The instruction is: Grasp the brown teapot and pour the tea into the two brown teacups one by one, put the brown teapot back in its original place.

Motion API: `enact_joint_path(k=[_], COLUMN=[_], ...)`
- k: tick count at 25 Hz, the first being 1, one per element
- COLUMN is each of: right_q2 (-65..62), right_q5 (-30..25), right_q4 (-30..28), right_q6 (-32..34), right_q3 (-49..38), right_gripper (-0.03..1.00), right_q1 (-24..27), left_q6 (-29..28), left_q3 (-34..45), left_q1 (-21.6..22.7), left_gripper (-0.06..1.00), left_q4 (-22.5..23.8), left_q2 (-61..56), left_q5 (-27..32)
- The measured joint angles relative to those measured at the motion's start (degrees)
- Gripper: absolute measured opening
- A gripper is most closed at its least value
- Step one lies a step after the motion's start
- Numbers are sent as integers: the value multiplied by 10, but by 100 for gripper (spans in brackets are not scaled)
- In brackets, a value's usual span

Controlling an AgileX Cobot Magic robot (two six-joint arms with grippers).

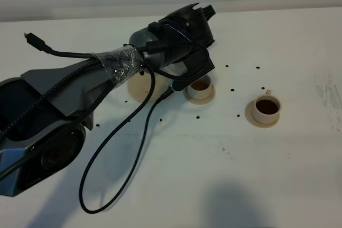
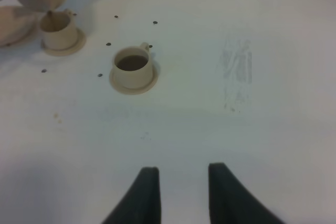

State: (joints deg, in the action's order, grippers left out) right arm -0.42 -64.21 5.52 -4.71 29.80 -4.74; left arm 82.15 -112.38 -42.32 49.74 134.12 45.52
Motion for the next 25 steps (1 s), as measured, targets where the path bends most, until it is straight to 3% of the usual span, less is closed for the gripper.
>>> enact_joint_path(k=[16, 25], right_q2=[0, 0], right_q5=[0, 0], right_q4=[0, 0], right_q6=[0, 0], right_q3=[0, 0], right_gripper=[22, 22], right_q1=[0, 0], left_q6=[18, 30], left_q3=[0, 0], left_q1=[-11, -14], left_gripper=[8, 8], left_q4=[48, 52], left_q2=[0, 0], left_q5=[-26, -33])
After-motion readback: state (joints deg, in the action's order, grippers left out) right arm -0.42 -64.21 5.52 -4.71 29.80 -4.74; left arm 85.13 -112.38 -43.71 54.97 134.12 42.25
